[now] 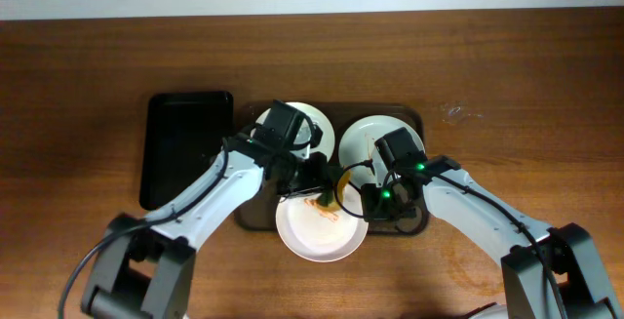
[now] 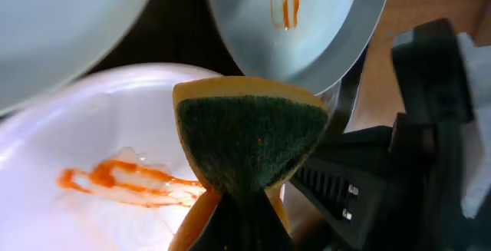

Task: Clean dirty plates on tray and stack at the side
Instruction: 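Scrub the front plate with the sponge in the left gripper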

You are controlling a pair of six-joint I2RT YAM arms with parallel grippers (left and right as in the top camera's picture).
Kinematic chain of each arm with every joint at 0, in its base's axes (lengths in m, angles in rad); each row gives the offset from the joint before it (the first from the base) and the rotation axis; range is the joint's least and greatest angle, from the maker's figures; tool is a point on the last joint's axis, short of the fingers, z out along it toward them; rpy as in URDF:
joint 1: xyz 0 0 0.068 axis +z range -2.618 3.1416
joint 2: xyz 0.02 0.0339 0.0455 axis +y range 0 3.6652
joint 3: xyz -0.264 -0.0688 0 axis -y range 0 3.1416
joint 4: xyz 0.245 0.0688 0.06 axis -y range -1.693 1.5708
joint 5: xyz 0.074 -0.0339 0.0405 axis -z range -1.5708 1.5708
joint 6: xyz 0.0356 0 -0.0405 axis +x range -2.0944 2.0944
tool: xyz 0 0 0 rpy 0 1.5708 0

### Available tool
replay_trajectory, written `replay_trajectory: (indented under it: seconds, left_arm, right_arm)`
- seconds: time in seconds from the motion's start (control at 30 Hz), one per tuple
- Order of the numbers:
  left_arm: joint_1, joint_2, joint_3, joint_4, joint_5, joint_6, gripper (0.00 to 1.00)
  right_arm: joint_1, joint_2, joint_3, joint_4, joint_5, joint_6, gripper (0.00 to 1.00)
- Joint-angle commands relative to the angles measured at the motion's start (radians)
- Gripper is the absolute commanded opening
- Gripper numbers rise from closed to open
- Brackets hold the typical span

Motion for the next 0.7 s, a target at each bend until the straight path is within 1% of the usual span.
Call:
replay_trajectory:
  seconds: [0.0,0.13,0.17,0.2,0.27,0.4,0.57,0.67]
  left_arm:
    - [0.000,0.042,-0.012,0.018,0.138,-0.056,0.00]
    - [0.001,0.050,-0.048,0.023,0.139,-0.112,0.00]
    - [0.001,0.050,-0.073,0.046,0.149,-0.130,0.00]
    - [0.001,0.050,-0.101,0.095,0.186,-0.130,0.00]
    - [0.001,0.050,-0.138,0.143,0.194,-0.145,0.00]
    - [0.001,0.050,-0.192,0.158,0.179,-0.144,0.00]
    - [0.003,0.050,-0.198,0.148,0.019,-0.144,0.00]
    - [0.031,0.034,-0.196,0.138,-0.101,-0.132,0.00]
  right_arm:
    - [0.008,0.005,0.003,-0.002,0.016,0.009,0.04]
    - [0.008,0.005,0.003,-0.002,0.016,0.009,0.04]
    - [0.008,0.005,0.003,-0.002,0.016,0.009,0.04]
    - [0.008,0.005,0.003,-0.004,0.016,0.009,0.04]
    - [0.008,0.005,0.003,-0.005,0.016,0.009,0.04]
    - [0.008,0.005,0.003,-0.005,0.016,0.009,0.04]
    - [0.008,0.005,0.003,-0.017,0.016,0.009,0.04]
    - [0.008,0.005,0.003,-0.020,0.016,0.009,0.04]
